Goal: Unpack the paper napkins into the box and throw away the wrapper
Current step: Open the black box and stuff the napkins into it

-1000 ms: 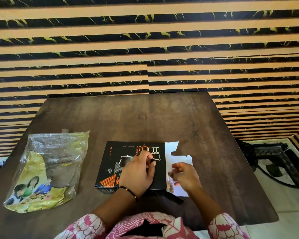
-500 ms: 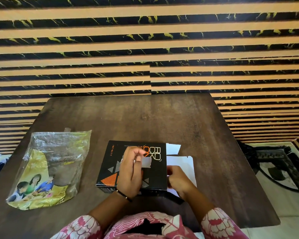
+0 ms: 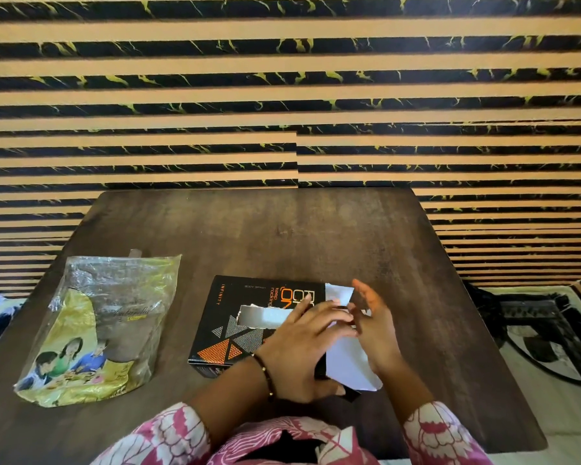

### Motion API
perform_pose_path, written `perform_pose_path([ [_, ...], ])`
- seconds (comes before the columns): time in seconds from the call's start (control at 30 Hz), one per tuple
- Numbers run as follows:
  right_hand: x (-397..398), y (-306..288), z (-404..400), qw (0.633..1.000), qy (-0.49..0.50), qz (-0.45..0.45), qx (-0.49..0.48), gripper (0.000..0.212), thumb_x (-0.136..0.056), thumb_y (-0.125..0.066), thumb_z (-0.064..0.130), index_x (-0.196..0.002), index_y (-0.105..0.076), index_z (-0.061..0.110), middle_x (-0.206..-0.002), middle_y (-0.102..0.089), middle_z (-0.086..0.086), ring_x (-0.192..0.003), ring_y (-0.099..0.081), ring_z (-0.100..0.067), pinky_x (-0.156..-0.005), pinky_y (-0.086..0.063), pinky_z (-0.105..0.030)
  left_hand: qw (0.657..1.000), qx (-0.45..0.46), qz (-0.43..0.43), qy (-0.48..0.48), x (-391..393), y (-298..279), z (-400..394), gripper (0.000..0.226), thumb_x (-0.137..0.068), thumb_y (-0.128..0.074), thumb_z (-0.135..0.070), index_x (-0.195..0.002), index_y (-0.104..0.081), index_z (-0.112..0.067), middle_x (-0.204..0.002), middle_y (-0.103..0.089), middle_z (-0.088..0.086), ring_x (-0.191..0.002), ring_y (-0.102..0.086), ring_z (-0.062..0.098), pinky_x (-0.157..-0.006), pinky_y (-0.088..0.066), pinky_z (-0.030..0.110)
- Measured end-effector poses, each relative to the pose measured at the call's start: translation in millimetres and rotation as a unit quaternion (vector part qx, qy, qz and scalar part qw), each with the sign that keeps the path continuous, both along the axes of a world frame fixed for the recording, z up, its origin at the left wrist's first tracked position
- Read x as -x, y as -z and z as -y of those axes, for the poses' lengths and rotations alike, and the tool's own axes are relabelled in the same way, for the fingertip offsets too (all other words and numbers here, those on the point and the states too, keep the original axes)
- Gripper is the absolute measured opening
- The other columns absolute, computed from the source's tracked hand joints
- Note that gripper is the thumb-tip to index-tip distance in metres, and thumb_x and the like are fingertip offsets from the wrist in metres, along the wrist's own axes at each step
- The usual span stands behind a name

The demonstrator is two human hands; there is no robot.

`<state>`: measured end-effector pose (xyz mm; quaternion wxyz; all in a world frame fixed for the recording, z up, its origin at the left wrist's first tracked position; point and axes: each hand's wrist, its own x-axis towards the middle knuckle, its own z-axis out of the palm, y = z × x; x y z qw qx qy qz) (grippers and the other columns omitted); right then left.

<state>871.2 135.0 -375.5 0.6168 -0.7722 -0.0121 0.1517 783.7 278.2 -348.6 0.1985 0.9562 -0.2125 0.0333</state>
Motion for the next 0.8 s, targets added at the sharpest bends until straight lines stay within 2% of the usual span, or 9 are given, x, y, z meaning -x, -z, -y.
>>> perform_pose_path([
  [0.07,3.3,0.1,1.1,0.999,-0.018,0.023,0.019,0.038,-0.089,-0.049,-0.003,-0.115,-0.056,0.023,-0.093,-0.065,-0.004,-0.065,-0.062,-0.007,-0.052,-0.051,-0.014,0.999,-0.031,-0.002,0.011,-4.3,4.8,0.7,0.073,-0.071,-0.063,-0.052,-0.133,-0.033,-0.027,-0.145,-0.032,-0.005,-0.142,-0.012,0.014,-0.117,0.002,0.045],
  [0.13,8.8,2.1,4.4,0.999,-0.028,0.021,0.023,0.037,-0.089,-0.044,-0.008,-0.106,-0.059,0.020,-0.087,-0.066,-0.008,-0.061,-0.061,-0.012,-0.050,-0.052,-0.020,0.998,-0.054,0.016,-0.001,-6.9,7.4,1.1,0.071,-0.075,-0.059,-0.054,-0.134,-0.033,-0.025,-0.147,-0.030,-0.005,-0.143,-0.013,0.014,-0.118,-0.005,0.049],
  [0.27,23.0,15.8,6.6,0.999,-0.035,-0.006,0.018,0.042,-0.093,-0.033,-0.007,-0.094,-0.061,0.025,-0.090,-0.067,-0.004,-0.064,-0.067,-0.015,-0.051,-0.052,-0.022,0.997,-0.066,0.006,-0.049,-11.6,9.8,6.8,0.085,-0.076,-0.054,-0.054,-0.144,-0.015,-0.021,-0.155,-0.008,-0.005,-0.144,-0.006,0.014,-0.116,-0.004,0.052],
  [0.37,30.7,25.8,4.8,0.999,-0.032,-0.030,-0.002,0.044,-0.093,-0.035,-0.004,-0.094,-0.064,0.028,-0.093,-0.069,-0.003,-0.074,-0.068,-0.014,-0.065,-0.053,-0.023,0.991,-0.099,-0.020,-0.088,-15.4,13.2,9.2,0.092,-0.074,-0.049,-0.058,-0.146,-0.007,-0.018,-0.157,0.003,-0.004,-0.145,0.003,0.016,-0.115,0.000,0.056],
  [0.47,32.8,30.8,1.6,0.998,-0.031,-0.046,-0.008,0.044,-0.093,-0.040,-0.001,-0.091,-0.066,0.034,-0.098,-0.070,0.003,-0.089,-0.065,-0.017,-0.081,-0.053,-0.031,0.986,-0.125,-0.039,-0.106,-18.4,15.5,10.4,0.086,-0.074,-0.043,-0.057,-0.144,-0.021,-0.011,-0.158,-0.008,0.001,-0.145,0.005,0.018,-0.115,0.001,0.057],
  [0.53,34.7,29.5,-0.3,0.999,-0.032,-0.018,0.014,0.038,-0.094,-0.042,0.001,-0.094,-0.066,0.031,-0.104,-0.069,0.003,-0.095,-0.063,-0.014,-0.089,-0.050,-0.028,0.985,-0.124,-0.040,-0.111,-19.4,16.0,10.8,0.085,-0.071,-0.034,-0.055,-0.142,-0.026,-0.009,-0.157,-0.014,0.003,-0.145,0.004,0.018,-0.115,0.008,0.053],
  [0.63,37.0,27.2,1.1,0.990,0.005,0.084,0.113,0.028,-0.094,-0.044,0.003,-0.107,-0.064,0.018,-0.113,-0.064,0.000,-0.104,-0.057,-0.014,-0.087,-0.040,-0.012,0.986,-0.114,-0.038,-0.112,-18.6,17.2,10.1,0.082,-0.071,-0.036,-0.050,-0.143,-0.026,-0.010,-0.156,-0.015,0.002,-0.145,0.005,0.017,-0.115,0.008,0.050],
  [0.73,35.5,30.9,7.2,0.947,0.056,0.207,0.238,0.031,-0.088,-0.049,0.008,-0.118,-0.060,0.011,-0.123,-0.060,-0.007,-0.117,-0.051,-0.026,-0.097,-0.035,-0.028,0.987,-0.106,-0.030,-0.121,-17.5,18.5,11.0,0.080,-0.072,-0.041,-0.047,-0.142,-0.027,-0.012,-0.156,-0.017,0.000,-0.145,0.003,0.017,-0.116,0.007,0.048],
  [0.8,34.1,33.8,10.8,0.927,0.062,0.219,0.298,0.038,-0.086,-0.053,0.007,-0.124,-0.055,0.011,-0.129,-0.056,-0.010,-0.120,-0.049,-0.030,-0.100,-0.038,-0.038,0.986,-0.104,-0.023,-0.125,-16.9,18.0,11.6,0.080,-0.071,-0.042,-0.048,-0.142,-0.028,-0.012,-0.155,-0.019,-0.001,-0.145,0.001,0.016,-0.115,0.010,0.045],
])
